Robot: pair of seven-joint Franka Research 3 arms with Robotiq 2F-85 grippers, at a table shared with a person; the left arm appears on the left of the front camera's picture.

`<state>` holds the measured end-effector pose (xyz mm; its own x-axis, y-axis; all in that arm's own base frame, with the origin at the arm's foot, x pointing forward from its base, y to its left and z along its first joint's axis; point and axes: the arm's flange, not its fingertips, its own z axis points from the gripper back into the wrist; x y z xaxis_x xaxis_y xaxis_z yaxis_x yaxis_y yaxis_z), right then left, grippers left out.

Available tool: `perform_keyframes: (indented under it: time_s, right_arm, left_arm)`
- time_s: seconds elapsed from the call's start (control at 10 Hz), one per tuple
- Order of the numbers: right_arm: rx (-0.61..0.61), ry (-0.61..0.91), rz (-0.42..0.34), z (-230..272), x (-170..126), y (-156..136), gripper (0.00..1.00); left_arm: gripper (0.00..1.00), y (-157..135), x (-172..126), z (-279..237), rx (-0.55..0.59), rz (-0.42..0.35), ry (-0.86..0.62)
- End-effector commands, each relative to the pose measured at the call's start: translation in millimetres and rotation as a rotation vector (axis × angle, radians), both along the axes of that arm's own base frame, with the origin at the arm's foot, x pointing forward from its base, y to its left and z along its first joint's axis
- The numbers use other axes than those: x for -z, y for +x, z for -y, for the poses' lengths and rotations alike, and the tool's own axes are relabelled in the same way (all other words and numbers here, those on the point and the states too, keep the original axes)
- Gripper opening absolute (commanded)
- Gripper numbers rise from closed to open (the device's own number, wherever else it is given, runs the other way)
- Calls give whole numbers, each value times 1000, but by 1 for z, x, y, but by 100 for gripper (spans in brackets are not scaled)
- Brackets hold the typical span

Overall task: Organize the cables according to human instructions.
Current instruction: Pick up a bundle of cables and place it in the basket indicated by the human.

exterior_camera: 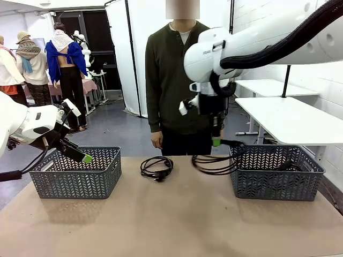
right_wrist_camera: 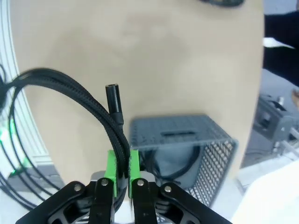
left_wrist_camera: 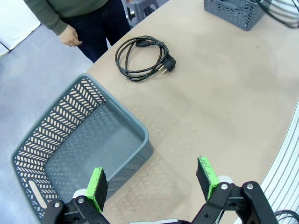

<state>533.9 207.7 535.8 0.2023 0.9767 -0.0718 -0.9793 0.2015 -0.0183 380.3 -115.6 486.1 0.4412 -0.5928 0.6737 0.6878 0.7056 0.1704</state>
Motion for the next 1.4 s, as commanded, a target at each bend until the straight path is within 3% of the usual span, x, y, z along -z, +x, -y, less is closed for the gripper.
perform_keyframes:
  time_s: [0.0,0.2,0.6,1.3]
  right_arm:
    - [-50,-32,16,29,-13,21,0]
    - [-100,-91,68,65,-17,54,0]
    - [-119,-85,90,117,-4,104,0]
    - [-46,-10,106,165,40,113,0]
  left_arm:
    - [100,1,1,-1,-12,-4,-12]
    - [100,1,1,-1,-12,-4,-12]
    - [100,1,1,-1,-12,-4,-12]
    - [100,1,1,-1,-12,-4,-12]
